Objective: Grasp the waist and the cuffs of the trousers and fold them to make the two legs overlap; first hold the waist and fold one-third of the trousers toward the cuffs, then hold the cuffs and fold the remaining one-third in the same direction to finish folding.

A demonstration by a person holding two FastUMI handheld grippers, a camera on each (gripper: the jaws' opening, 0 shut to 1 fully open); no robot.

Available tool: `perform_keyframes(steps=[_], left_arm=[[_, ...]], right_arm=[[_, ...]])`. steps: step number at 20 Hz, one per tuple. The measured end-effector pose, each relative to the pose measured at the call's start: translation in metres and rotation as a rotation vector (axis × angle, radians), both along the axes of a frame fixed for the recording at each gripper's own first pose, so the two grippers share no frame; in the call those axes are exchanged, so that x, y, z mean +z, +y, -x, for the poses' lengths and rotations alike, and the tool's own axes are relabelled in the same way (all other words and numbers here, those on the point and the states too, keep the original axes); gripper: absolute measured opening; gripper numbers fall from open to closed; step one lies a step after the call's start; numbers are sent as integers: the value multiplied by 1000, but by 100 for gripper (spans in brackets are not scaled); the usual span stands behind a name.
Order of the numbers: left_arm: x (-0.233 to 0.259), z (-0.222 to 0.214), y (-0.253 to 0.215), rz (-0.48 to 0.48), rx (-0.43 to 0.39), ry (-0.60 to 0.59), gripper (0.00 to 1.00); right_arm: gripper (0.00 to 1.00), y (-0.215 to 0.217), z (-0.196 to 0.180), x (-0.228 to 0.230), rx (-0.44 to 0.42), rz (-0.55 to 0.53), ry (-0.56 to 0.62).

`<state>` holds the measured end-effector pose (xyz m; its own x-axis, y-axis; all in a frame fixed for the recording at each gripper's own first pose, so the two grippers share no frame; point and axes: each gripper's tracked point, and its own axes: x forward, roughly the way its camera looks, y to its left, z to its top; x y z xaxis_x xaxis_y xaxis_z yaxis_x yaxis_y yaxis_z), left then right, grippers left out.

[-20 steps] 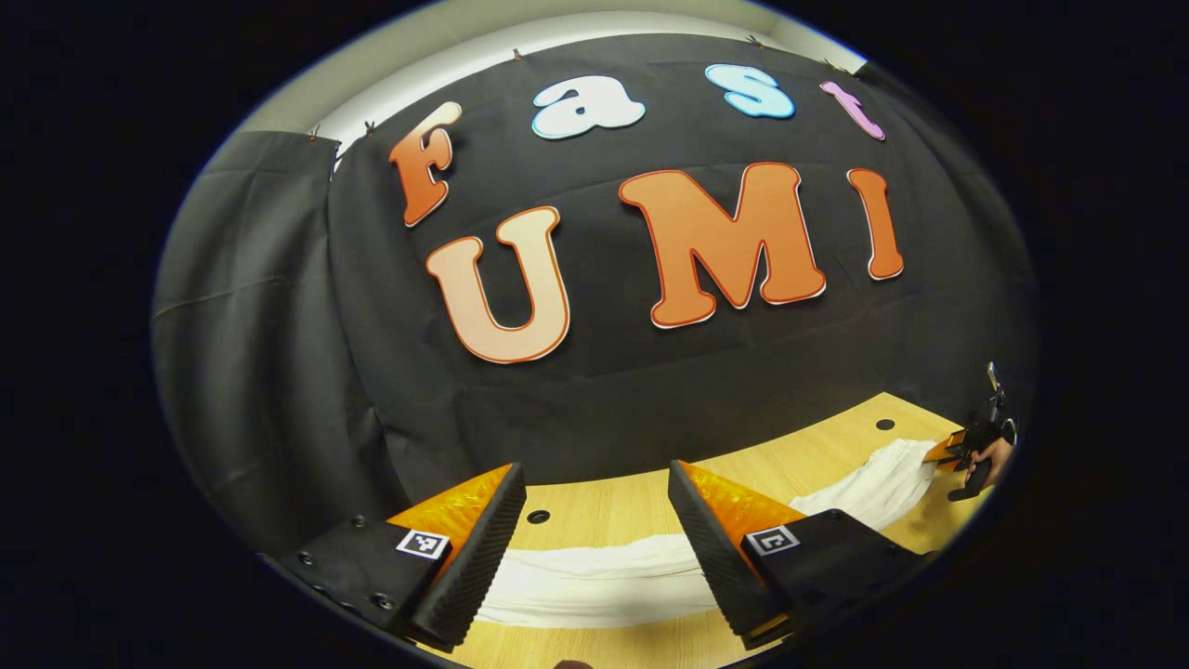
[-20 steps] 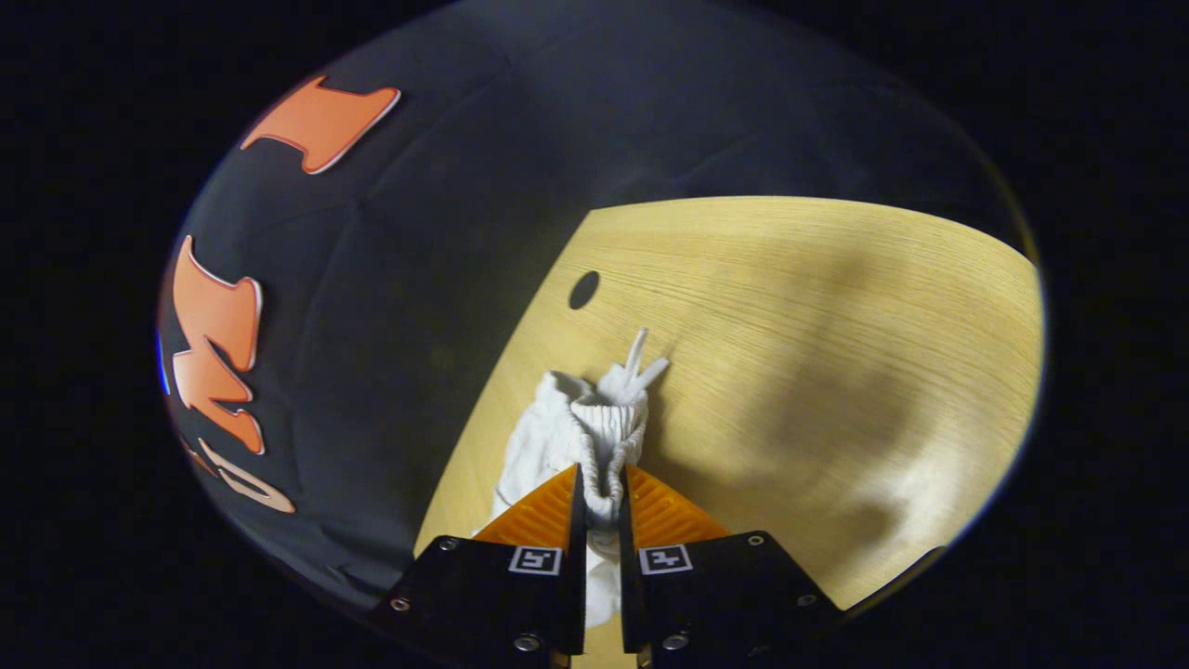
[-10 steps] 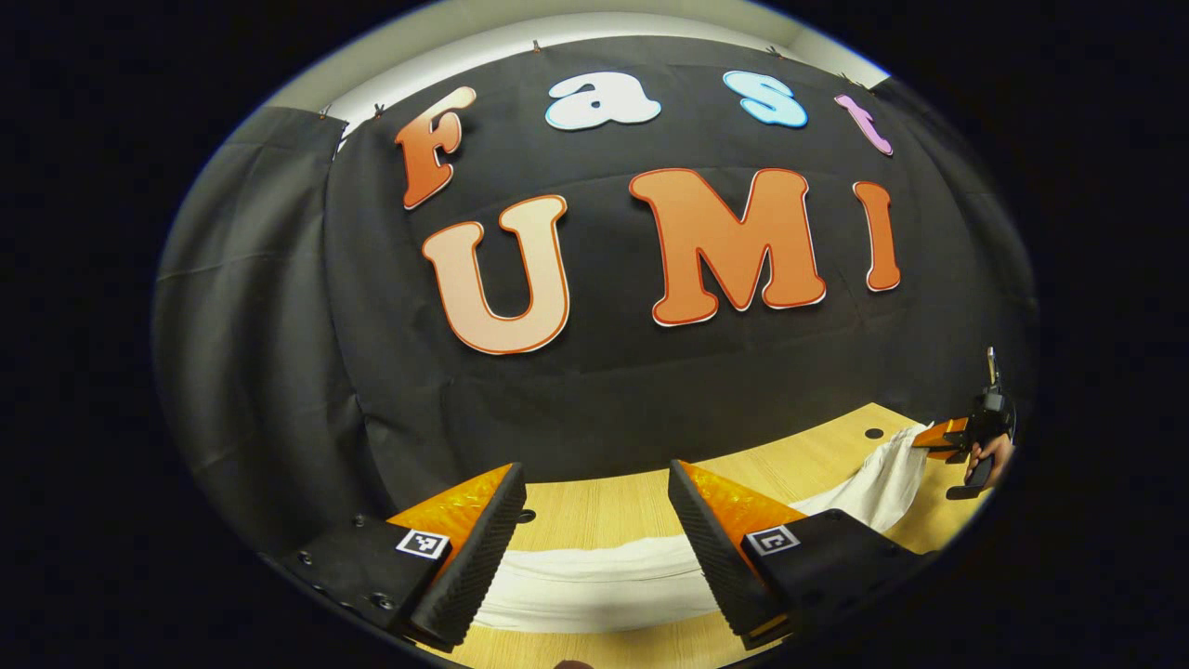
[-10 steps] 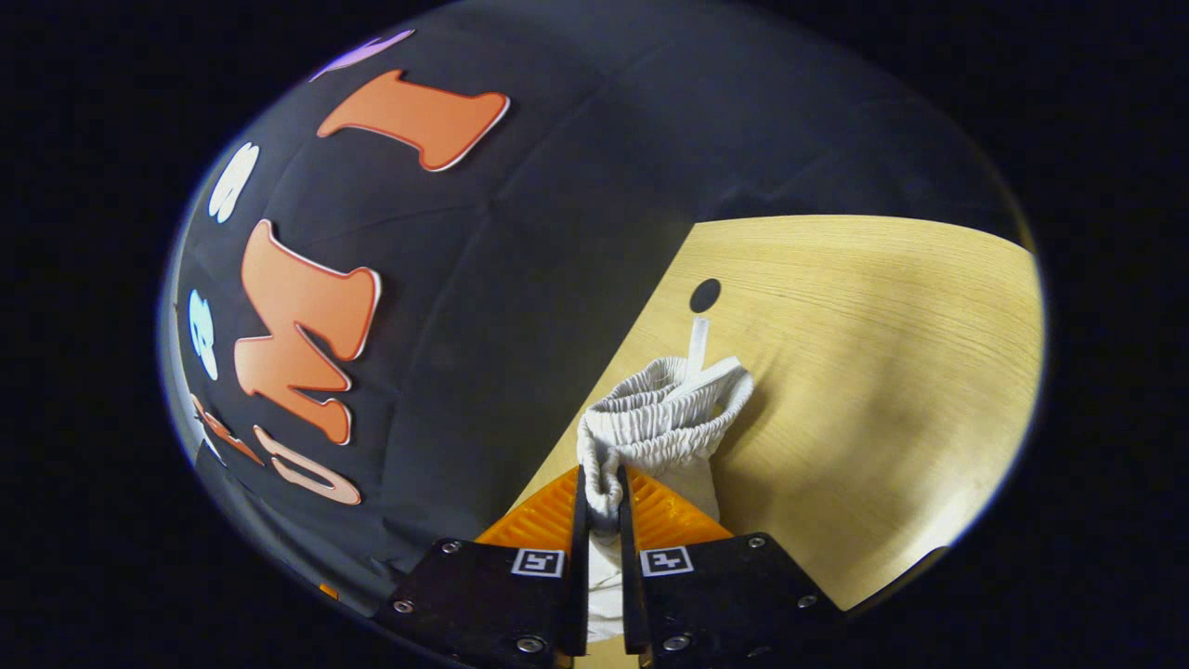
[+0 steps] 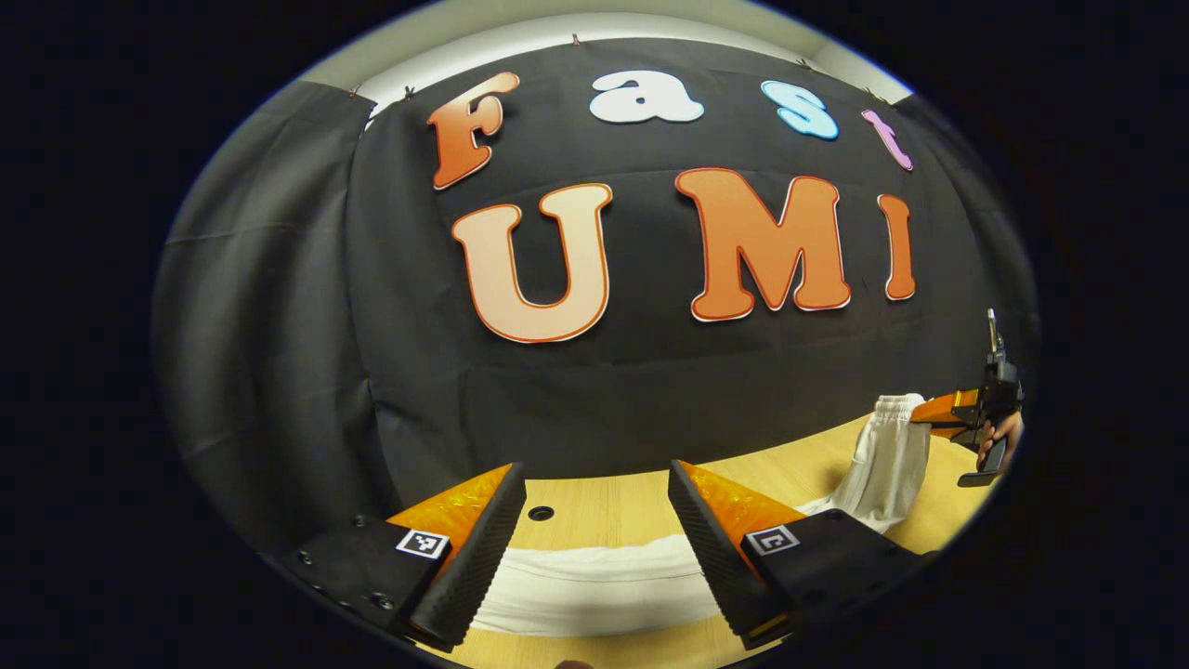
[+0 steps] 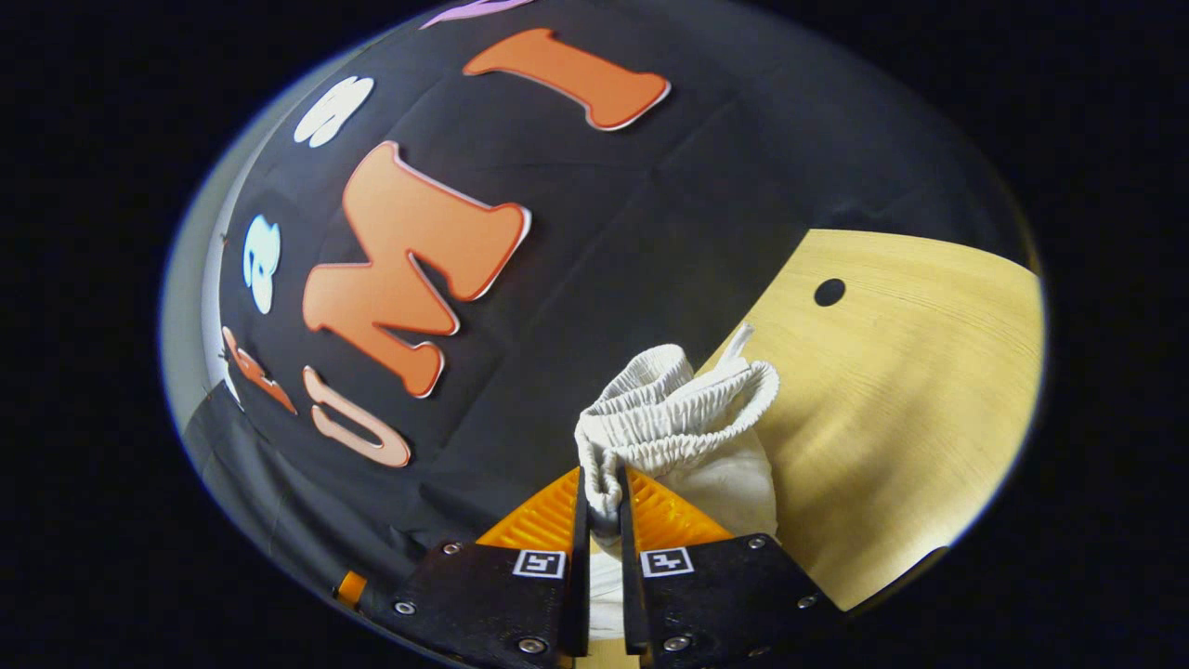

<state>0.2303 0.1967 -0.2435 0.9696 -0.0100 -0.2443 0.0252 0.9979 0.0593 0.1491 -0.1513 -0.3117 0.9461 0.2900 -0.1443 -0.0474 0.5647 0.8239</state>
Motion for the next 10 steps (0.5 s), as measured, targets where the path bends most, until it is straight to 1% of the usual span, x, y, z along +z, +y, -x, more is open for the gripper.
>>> perform_keyframes(steps=[4, 5, 6, 10], left_arm=[[-10, 1, 29, 11, 8, 4, 100], [-13, 2, 38, 15, 13, 7, 98], [-16, 1, 46, 20, 16, 11, 100], [-31, 4, 79, 31, 39, 30, 100]], right_arm=[[15, 8, -1, -12, 56, 46, -4], [15, 10, -2, -15, 64, 59, -4], [15, 11, -2, -16, 77, 68, -2], [15, 7, 1, -16, 98, 102, 18]])
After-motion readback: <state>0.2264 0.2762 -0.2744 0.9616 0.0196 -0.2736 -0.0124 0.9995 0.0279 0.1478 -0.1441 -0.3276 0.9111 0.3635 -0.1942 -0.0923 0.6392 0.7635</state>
